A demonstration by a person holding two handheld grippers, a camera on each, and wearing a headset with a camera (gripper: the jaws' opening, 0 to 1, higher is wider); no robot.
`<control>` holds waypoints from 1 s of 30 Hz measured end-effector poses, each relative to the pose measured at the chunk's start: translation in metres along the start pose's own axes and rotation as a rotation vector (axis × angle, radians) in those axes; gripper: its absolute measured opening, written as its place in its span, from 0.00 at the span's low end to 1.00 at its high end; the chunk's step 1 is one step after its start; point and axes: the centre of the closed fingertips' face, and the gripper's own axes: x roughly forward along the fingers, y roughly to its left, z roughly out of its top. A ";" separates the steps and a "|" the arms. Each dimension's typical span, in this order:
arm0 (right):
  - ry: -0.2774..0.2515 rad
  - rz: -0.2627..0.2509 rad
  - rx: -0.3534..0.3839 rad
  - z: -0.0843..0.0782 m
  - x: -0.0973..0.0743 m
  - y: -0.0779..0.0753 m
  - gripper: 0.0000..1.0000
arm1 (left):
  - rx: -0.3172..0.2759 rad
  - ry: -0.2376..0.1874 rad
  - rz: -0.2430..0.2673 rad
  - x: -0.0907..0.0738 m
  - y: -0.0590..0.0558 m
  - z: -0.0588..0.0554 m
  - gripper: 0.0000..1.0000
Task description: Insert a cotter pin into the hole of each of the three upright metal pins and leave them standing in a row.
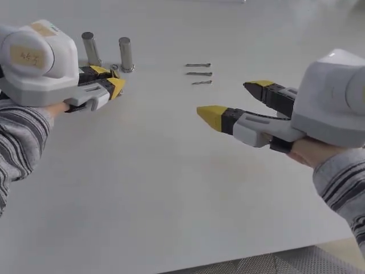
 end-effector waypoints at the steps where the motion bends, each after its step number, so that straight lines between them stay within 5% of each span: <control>1: 0.001 0.000 -0.001 0.000 0.000 0.000 0.60 | 0.009 0.001 -0.011 0.001 -0.005 0.001 0.05; 18: 0.016 -0.001 -0.005 -0.005 -0.004 -0.002 0.59 | 0.023 -0.020 -0.107 0.019 -0.059 0.010 0.05; 30: 0.026 -0.005 -0.007 -0.008 -0.005 -0.005 0.59 | 0.063 -0.018 -0.139 0.023 -0.070 0.007 0.05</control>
